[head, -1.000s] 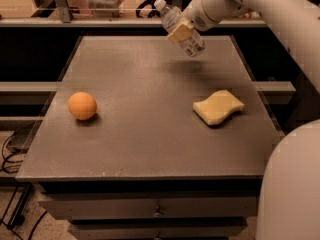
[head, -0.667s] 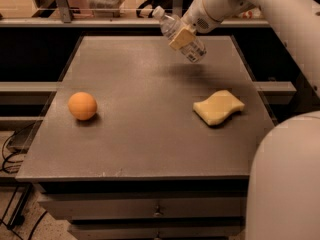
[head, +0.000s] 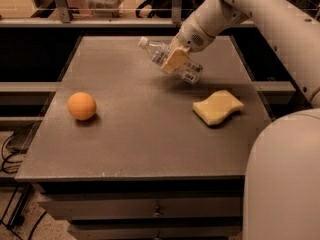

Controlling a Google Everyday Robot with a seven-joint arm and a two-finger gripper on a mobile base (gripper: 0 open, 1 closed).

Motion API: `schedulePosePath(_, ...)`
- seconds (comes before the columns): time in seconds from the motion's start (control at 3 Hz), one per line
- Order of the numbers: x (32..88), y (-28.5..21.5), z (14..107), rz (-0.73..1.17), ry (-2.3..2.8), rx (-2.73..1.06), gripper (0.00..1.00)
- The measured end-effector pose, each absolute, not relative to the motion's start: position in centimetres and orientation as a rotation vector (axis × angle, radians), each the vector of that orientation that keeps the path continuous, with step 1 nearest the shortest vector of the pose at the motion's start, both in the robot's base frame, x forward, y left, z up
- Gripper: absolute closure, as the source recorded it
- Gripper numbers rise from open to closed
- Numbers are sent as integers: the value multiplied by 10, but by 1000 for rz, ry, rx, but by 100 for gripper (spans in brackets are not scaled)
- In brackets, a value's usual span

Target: Knock blue plastic bottle over

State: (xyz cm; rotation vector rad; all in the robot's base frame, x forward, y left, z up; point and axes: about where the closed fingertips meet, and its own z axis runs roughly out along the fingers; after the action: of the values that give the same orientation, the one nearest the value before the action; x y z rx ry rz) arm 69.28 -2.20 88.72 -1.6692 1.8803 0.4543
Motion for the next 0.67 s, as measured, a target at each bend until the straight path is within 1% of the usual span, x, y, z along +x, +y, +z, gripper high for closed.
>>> schedulePosePath(0.33, 667, -9, 881, 630, 1908, -1621, 12)
schedulePosePath(0.67, 667, -5, 879, 640, 1905, -1623, 0)
